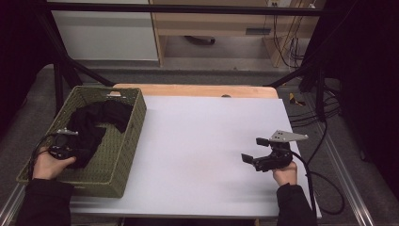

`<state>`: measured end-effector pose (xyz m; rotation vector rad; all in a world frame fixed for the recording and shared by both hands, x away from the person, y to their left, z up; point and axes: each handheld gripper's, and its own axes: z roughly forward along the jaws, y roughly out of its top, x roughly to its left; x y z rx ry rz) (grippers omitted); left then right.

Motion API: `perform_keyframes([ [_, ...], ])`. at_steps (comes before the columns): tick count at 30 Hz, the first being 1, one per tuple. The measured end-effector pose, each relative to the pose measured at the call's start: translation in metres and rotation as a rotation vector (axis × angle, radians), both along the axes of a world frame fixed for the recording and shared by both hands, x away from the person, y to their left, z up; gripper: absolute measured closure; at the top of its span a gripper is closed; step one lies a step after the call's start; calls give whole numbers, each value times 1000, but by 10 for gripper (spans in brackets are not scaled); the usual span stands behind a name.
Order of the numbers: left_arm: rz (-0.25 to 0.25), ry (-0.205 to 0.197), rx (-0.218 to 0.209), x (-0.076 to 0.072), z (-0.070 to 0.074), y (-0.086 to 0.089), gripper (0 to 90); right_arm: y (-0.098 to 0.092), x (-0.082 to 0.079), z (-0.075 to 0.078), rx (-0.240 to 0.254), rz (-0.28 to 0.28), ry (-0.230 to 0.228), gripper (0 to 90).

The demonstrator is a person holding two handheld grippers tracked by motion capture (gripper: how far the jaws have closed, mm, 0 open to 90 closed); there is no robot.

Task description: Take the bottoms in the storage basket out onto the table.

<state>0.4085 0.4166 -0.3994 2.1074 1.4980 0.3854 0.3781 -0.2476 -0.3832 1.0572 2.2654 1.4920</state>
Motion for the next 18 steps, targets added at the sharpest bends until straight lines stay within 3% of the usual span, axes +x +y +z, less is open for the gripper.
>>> perform_keyframes([
  [1,19,-10,-13,0,3,1,718,0,0,0,3,-1,-1,40],
  [2,44,-47,-21,1,9,3,553,-1,0,1,7,-2,-5,39],
  [3,44,-47,-21,1,9,3,472,-2,-1,1,8,-3,-6,39],
  [4,88,-73,-31,2,13,6,410,-2,-1,2,7,-4,-5,39],
  [7,133,-102,-48,5,18,8,246,-2,0,1,5,-5,-3,39],
  [10,132,-121,-54,7,22,8,200,-1,0,1,4,-4,-3,39],
  [11,131,-129,-43,10,26,7,124,0,1,0,0,-3,2,40],
  [18,81,-150,-3,18,47,-4,95,0,1,-1,-4,-1,3,40],
])
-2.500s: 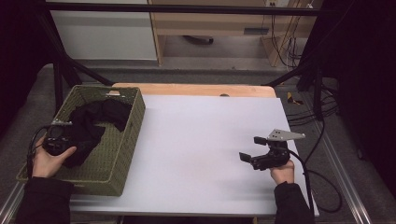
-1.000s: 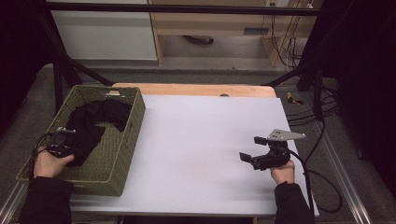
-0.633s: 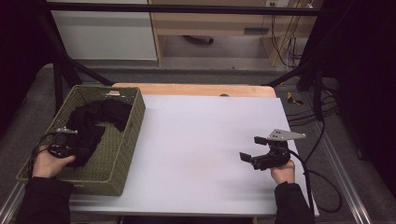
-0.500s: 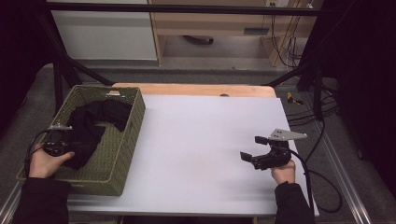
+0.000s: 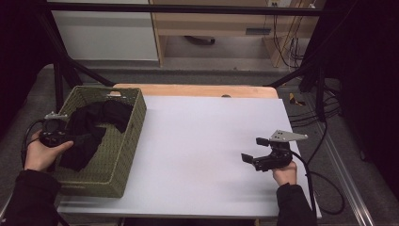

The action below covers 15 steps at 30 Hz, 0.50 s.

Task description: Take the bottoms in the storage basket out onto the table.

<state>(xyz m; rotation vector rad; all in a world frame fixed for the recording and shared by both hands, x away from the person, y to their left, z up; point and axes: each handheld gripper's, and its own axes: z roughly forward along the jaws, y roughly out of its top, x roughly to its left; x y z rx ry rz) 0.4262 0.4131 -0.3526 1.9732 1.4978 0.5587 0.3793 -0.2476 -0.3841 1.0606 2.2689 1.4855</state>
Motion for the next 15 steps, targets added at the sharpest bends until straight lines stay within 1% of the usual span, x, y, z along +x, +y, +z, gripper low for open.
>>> perform_keyframes([
  [2,-11,-5,3,4,6,-2,95,0,0,0,1,-3,3,40],
  [3,-2,-9,19,9,12,-2,95,1,0,-1,-1,-1,4,40],
  [4,-2,-9,19,9,12,-2,95,1,0,-1,-1,-1,4,40],
  [5,5,-14,28,12,14,-2,95,1,0,-1,-2,0,4,40],
  [7,16,-18,33,18,14,-3,95,1,1,-1,-6,1,6,40],
  [8,15,-21,34,20,14,-3,95,1,1,-1,-6,-1,7,40],
  [9,24,-28,30,27,10,-3,96,2,1,-2,-6,-1,10,40],
  [10,24,-28,30,27,10,-3,96,2,1,-2,-6,-1,10,40],
  [12,39,-35,58,34,4,-2,96,2,1,-2,-9,1,10,40],
  [13,57,-40,99,39,-2,1,96,2,1,-3,-12,4,10,40],
  [14,57,-40,99,39,-2,1,97,3,1,-3,-10,3,12,41],
  [15,86,-35,112,43,-7,6,98,3,2,-3,-11,3,10,40],
])
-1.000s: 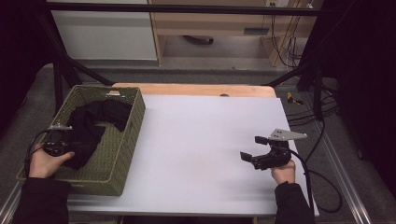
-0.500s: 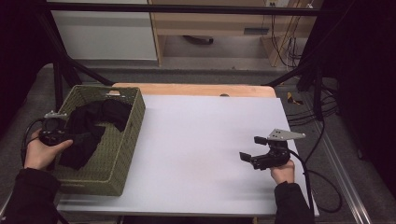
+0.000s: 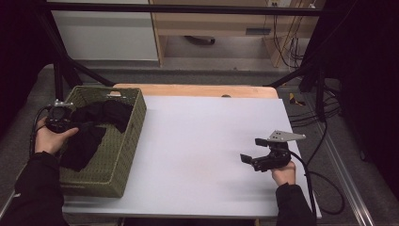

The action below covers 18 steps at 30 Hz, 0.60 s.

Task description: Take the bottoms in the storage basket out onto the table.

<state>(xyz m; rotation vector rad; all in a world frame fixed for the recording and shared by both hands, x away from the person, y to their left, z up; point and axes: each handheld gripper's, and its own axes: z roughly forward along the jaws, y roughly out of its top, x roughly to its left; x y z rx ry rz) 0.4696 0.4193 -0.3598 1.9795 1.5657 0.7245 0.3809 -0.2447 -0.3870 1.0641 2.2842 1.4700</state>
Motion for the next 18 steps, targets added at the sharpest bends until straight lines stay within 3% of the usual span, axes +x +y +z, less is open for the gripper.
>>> perform_keyframes([
  [4,1,-9,-23,4,-5,3,120,0,0,0,0,0,1,40],
  [9,-7,-11,-14,11,-18,4,184,-1,0,0,-1,0,0,40],
  [12,6,-14,51,12,-19,4,233,-1,0,0,-1,-3,2,40],
  [15,-17,-32,3,12,-20,2,297,-1,0,0,-2,-2,2,41],
  [18,-25,-13,58,14,-25,1,312,-1,0,0,2,-3,1,40],
])
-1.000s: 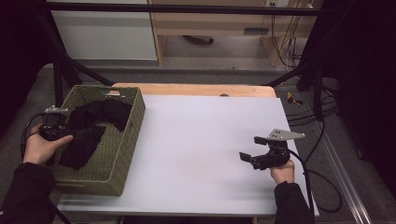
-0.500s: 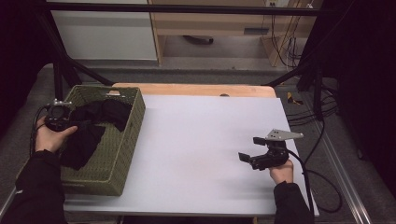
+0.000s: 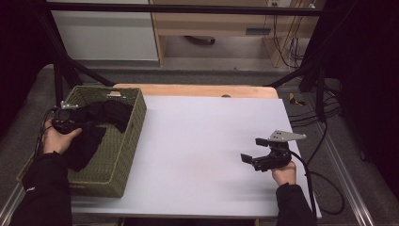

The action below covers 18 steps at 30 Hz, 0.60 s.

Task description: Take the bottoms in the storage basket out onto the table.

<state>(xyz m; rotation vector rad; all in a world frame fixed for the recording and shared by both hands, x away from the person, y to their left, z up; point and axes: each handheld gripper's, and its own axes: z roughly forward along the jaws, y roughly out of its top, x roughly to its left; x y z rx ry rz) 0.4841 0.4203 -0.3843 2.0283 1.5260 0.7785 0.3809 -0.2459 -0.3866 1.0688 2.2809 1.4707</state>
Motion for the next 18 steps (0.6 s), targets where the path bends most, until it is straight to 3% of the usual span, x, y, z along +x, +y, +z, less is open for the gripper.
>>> perform_keyframes([
  [7,35,28,-7,2,-7,5,374,0,0,0,-4,0,1,40],
  [8,40,35,2,2,-8,5,436,0,0,0,-3,1,1,40],
  [11,47,24,-21,1,-7,6,610,0,0,0,0,2,-2,41],
  [12,44,25,-31,0,-6,7,610,0,0,0,0,2,-2,41],
  [13,37,33,-29,0,-7,6,675,0,0,0,1,-1,-3,40],
  [14,33,67,19,-2,-8,6,786,0,0,0,0,-1,-2,41],
  [15,33,67,19,-2,-8,6,824,0,0,0,0,-1,-2,41],
  [16,43,93,21,-3,-8,7,857,0,0,0,-2,1,-2,40],
  [18,50,97,17,-4,-6,7,871,0,-1,1,-1,2,-2,41],
])
